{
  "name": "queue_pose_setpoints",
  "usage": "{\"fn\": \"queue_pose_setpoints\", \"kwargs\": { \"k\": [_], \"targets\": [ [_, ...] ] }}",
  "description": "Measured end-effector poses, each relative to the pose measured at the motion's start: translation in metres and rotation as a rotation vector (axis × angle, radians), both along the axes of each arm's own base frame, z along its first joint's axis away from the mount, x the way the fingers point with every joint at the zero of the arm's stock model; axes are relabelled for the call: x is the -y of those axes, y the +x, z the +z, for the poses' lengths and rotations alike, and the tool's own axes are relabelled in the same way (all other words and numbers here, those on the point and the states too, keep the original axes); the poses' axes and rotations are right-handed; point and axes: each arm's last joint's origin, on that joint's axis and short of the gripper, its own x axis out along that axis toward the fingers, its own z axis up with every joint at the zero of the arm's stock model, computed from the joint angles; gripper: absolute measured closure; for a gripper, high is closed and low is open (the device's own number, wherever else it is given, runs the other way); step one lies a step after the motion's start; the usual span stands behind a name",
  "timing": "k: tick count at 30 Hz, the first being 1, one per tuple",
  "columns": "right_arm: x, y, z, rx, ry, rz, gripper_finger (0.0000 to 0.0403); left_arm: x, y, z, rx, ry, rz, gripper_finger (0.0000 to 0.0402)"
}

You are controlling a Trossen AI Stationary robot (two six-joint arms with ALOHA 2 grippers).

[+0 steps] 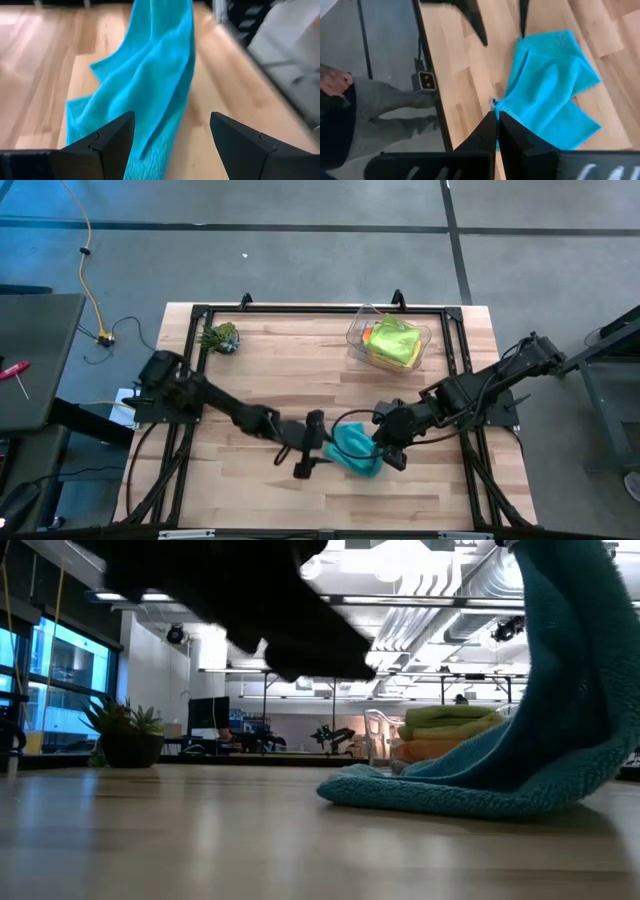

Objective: Fold microfiber towels
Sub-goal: Fold the blue microfiber towel

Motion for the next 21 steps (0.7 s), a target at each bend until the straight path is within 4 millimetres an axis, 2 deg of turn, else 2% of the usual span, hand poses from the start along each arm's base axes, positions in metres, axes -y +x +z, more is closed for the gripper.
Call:
{"fn": "queue_pose_setpoints", "kwargs": {
  "k": [4, 7, 12, 18, 21],
  "targets": [
    [0.004, 0.001, 0.001, 0.013, -0.016, -0.028, 0.0403, 0.018, -0.003, -0.016, -0.013, 0.186, 0.103, 0.0154],
    [0.004, 0.003, 0.002, 0.028, -0.010, -0.030, 0.0403, 0.022, -0.003, -0.023, -0.006, 0.279, 0.148, 0.0154],
    [0.003, 0.005, 0.004, 0.062, 0.007, -0.029, 0.0403, 0.018, 0.004, -0.035, 0.000, 0.218, 0.133, 0.0171],
    [0.003, 0.006, 0.005, 0.068, 0.010, -0.029, 0.0403, 0.009, 0.024, -0.037, -0.014, 0.207, 0.152, 0.0218],
    [0.003, 0.006, 0.005, 0.071, 0.012, -0.029, 0.0403, 0.007, 0.033, -0.045, -0.048, 0.218, 0.136, 0.0237]
  ]
}}
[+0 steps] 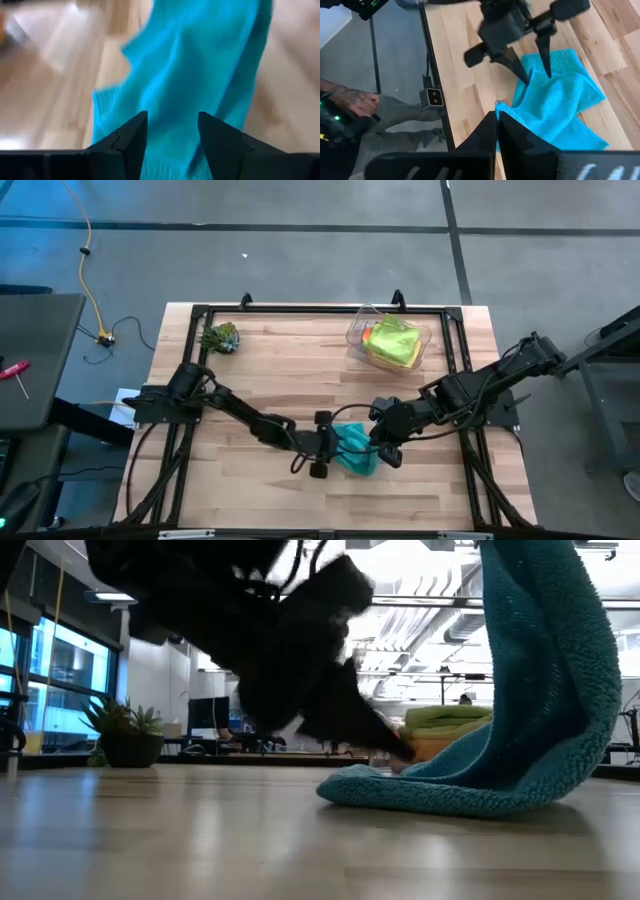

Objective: Fold microfiber towels
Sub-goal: Fold the blue microfiber towel

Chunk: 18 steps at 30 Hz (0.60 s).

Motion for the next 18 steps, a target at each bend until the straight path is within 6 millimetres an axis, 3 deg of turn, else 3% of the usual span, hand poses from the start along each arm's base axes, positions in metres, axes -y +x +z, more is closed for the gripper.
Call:
{"fn": "queue_pose_setpoints", "kwargs": {
  "k": [9, 18],
  "targets": [
    [0.000, -0.001, 0.000, -0.006, -0.004, 0.000, 0.0403, 0.005, 0.001, -0.005, -0.064, -0.026, -0.040, 0.0249],
    [0.001, 0.000, 0.000, -0.004, -0.008, -0.005, 0.0403, 0.002, -0.007, -0.012, -0.187, 0.125, -0.039, 0.0248]
  ]
}}
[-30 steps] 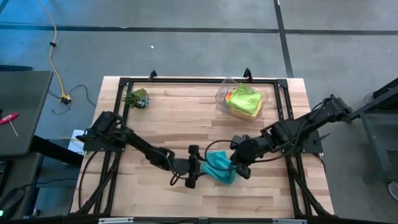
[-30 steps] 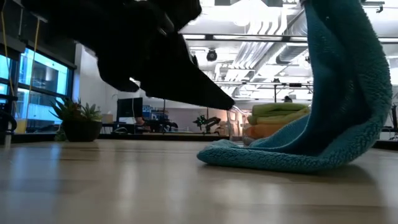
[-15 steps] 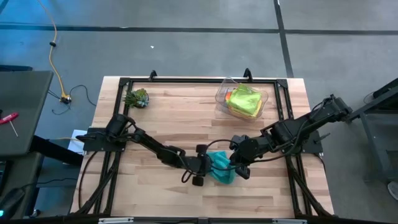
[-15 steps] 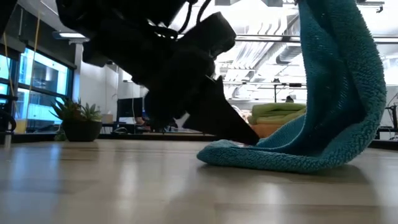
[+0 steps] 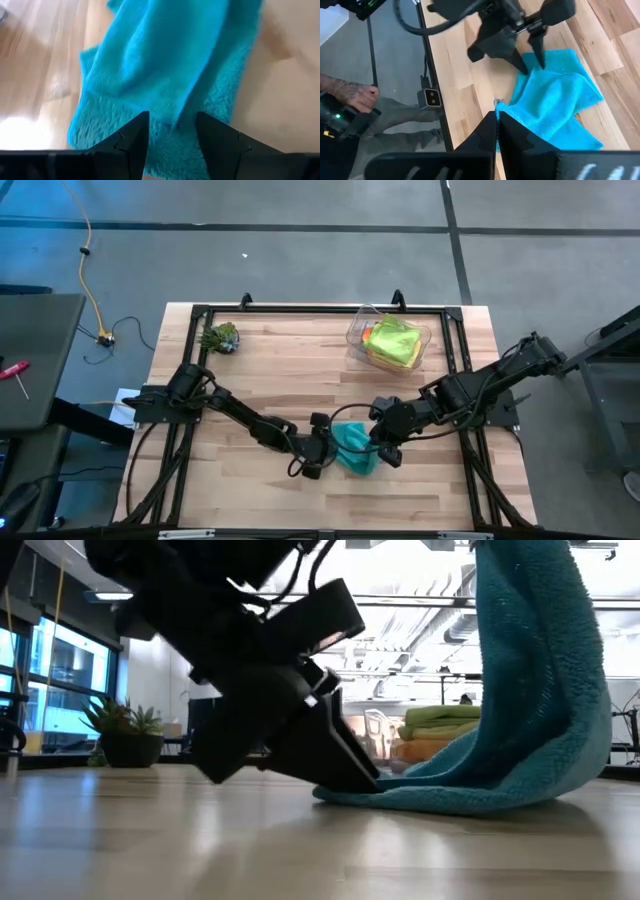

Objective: Fold microfiber towels
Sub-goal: Fold the blue microfiber towel

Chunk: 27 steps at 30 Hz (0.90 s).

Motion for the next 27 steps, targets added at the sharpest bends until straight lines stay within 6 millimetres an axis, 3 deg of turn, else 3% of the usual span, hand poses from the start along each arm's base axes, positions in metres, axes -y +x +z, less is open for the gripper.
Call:
{"fn": "queue_pose_setpoints", "kwargs": {
  "k": [27],
  "targets": [
    [0.000, 0.001, 0.001, 0.015, 0.005, -0.012, 0.0403, -0.019, 0.004, -0.001, -0.012, -0.035, 0.004, 0.0275]
  ]
}}
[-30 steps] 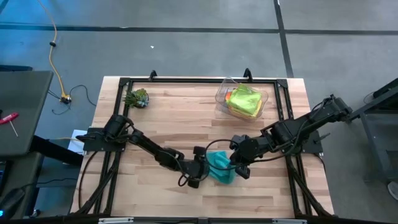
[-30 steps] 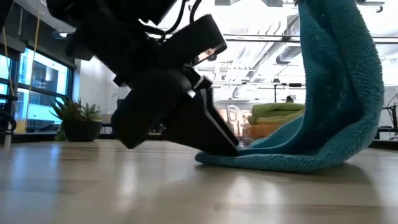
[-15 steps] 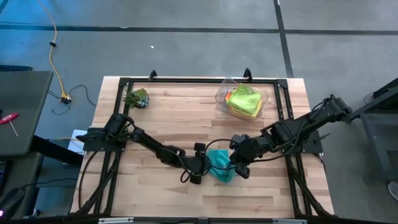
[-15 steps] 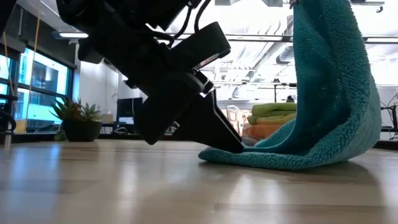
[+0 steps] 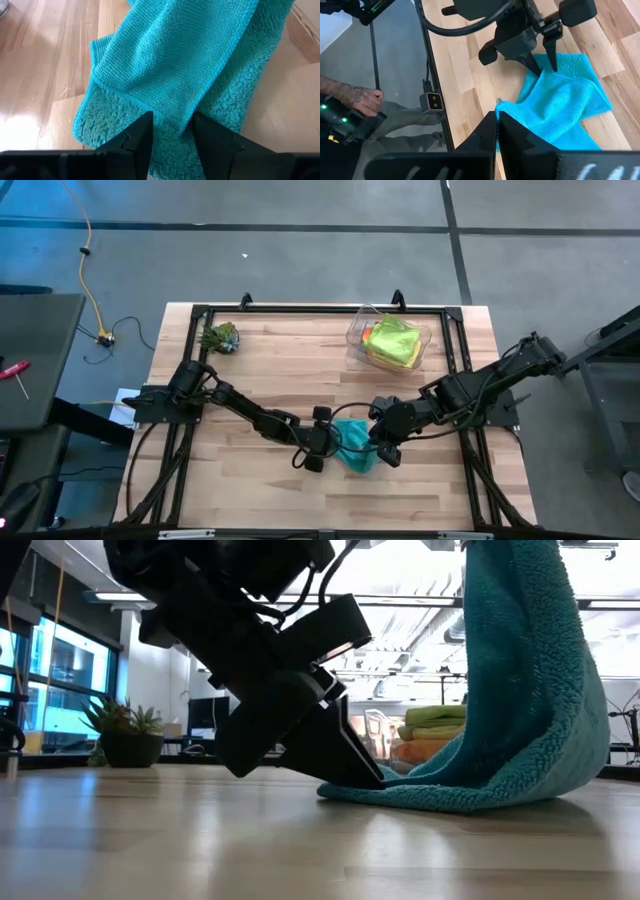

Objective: Fold microfiber towels
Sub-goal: Fold the blue microfiber towel

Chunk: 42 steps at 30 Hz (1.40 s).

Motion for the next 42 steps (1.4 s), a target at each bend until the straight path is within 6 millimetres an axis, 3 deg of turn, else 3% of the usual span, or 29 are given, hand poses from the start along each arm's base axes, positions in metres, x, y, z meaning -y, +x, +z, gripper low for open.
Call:
{"fn": "queue_pose_setpoints", "kwargs": {
  "k": [5, 13, 19, 29, 42],
  "targets": [
    [0.000, 0.001, 0.001, 0.011, 0.006, -0.001, 0.0403, 0.001, 0.000, 0.000, 0.000, 0.000, -0.002, 0.0293],
    [0.000, 0.001, 0.001, 0.017, 0.000, -0.007, 0.0403, 0.001, 0.000, 0.000, 0.004, 0.000, -0.002, 0.0392],
    [0.000, 0.001, 0.001, 0.016, 0.000, -0.006, 0.0403, -0.001, -0.003, 0.015, 0.011, 0.053, -0.026, 0.0398],
    [0.007, -0.012, 0.013, 0.054, -0.022, -0.040, 0.0403, -0.027, -0.021, 0.093, 0.088, 0.072, 0.015, 0.0401],
    [0.036, -0.033, 0.043, 0.250, -0.185, -0.248, 0.0403, -0.068, -0.099, 0.201, 0.170, 0.034, 0.155, 0.0401]
  ]
}}
